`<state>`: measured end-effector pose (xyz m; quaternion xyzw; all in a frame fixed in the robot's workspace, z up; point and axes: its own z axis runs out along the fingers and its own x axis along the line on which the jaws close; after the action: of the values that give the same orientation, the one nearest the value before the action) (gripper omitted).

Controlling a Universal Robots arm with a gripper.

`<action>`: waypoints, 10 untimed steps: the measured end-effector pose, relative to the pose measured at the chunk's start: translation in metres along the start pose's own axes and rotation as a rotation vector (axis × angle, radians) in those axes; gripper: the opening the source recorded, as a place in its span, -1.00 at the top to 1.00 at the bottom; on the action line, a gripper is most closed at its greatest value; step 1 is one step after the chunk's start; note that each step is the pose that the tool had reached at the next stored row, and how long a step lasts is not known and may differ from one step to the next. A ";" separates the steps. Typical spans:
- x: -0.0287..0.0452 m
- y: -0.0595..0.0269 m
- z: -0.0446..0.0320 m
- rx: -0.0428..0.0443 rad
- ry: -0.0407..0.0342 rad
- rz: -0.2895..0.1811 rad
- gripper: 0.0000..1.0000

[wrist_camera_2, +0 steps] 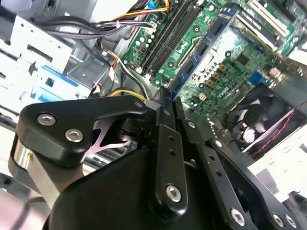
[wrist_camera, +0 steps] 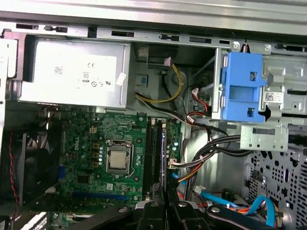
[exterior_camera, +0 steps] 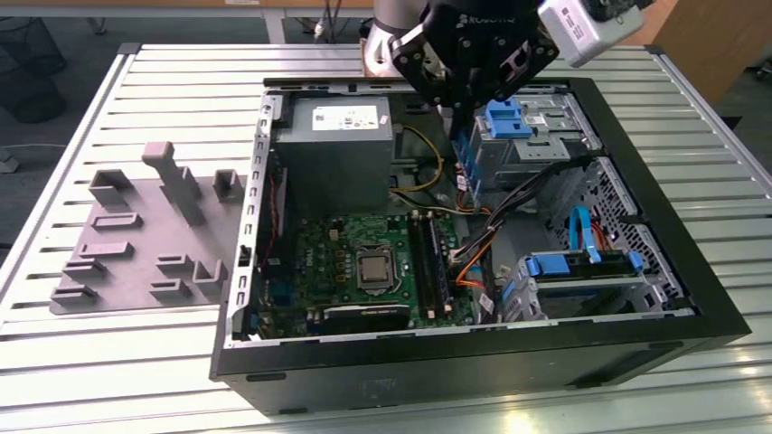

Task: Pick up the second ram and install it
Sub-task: 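Insert the second ram into the second slot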

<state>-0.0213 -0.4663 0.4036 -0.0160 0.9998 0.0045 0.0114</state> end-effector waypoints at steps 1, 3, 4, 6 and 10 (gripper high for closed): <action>0.0000 0.0000 0.0000 0.0002 0.0000 0.005 0.73; 0.0000 0.0000 0.0000 0.0003 0.0000 0.005 0.73; 0.0000 0.0000 0.0000 0.0002 -0.0001 0.005 0.73; 0.0000 0.0000 0.0001 0.0001 -0.0001 0.005 0.73; 0.0001 -0.0001 0.0024 -0.0193 0.0002 0.006 0.73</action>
<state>-0.0214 -0.4664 0.4012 -0.0131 0.9998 0.0142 0.0111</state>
